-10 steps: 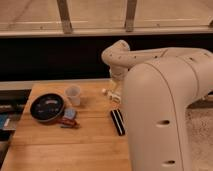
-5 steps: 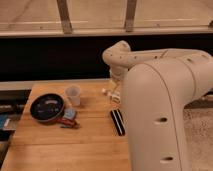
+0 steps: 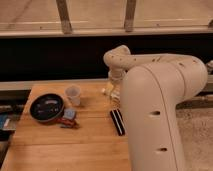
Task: Place the bottle in the ceramic bowl
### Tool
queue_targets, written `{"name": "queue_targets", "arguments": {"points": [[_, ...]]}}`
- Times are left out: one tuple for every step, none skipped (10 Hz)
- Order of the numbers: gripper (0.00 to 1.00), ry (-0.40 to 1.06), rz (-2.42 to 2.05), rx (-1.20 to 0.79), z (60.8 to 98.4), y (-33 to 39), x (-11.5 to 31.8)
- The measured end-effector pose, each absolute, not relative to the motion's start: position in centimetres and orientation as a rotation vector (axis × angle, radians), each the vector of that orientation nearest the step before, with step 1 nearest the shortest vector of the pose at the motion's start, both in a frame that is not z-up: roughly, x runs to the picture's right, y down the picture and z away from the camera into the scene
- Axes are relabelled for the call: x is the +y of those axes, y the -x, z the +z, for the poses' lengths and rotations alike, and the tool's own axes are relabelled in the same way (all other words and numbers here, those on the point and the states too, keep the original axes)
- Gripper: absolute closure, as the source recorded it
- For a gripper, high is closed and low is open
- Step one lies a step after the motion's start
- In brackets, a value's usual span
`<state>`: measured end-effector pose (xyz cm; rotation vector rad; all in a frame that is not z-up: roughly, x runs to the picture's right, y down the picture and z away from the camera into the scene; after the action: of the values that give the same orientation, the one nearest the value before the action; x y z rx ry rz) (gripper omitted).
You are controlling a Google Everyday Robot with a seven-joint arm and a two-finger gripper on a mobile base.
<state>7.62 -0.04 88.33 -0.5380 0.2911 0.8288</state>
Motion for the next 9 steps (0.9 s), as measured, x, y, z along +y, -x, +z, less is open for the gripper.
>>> {"name": "queue_targets", "arguments": {"points": [[0.2,0.558,0.828,0.285,89.1,-7.6,0.2],[0.2,0.572,0.826,0.29,89.8,-7.7,0.6],[0.2,0.589,0.818,0.298,90.9,-7.8,1.2],[0.2,0.599,0.816,0.301,91.5,-8.0,1.4],[0.2,0.605,0.811,0.316,92.2,-8.5,1.7],[0.2,0.612,0.811,0.325,92.7,-8.8,1.9],[0.2,0.626,0.804,0.334,93.3,-8.8,2.3],[0.2,0.642,0.794,0.339,93.9,-8.4,2.6],[0.2,0.659,0.783,0.341,94.5,-7.8,3.1]]}}
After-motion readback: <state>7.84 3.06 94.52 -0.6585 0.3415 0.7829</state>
